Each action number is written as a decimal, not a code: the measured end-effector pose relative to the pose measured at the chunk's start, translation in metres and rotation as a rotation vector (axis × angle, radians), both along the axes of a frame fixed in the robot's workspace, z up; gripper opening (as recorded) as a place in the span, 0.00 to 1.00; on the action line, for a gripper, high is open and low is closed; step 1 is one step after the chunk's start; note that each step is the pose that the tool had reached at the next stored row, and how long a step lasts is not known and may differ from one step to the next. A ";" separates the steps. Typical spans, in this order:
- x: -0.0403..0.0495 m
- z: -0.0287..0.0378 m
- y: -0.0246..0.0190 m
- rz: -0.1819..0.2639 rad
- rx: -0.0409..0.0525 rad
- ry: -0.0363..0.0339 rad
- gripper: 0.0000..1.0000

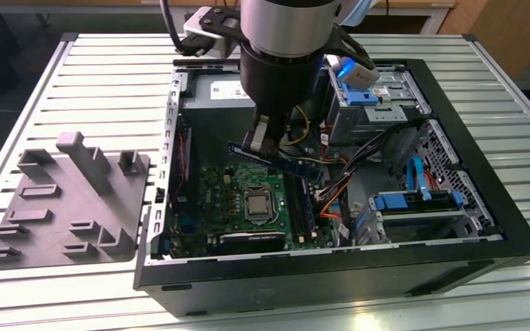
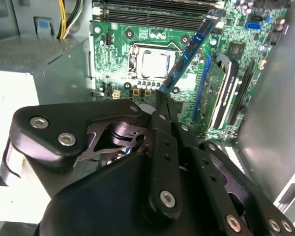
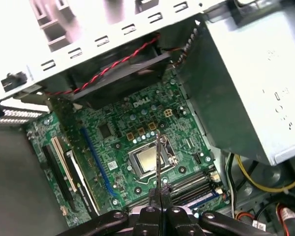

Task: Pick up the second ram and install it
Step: 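Insert the second ram into the second slot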

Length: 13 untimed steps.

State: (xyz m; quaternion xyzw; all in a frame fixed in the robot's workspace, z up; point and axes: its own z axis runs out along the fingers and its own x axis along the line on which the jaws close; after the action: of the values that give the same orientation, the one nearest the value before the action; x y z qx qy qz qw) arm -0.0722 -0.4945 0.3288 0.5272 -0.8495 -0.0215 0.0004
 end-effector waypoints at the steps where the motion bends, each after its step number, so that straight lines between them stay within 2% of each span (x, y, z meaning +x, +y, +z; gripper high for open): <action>1: 0.0000 0.0000 0.0000 -0.013 0.0000 0.0000 0.12; 13: 0.0000 0.0000 0.0000 -0.148 0.0000 0.0000 0.12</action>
State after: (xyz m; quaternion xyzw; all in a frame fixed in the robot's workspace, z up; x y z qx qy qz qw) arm -0.0722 -0.4945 0.3288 0.4629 -0.8861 -0.0215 -0.0012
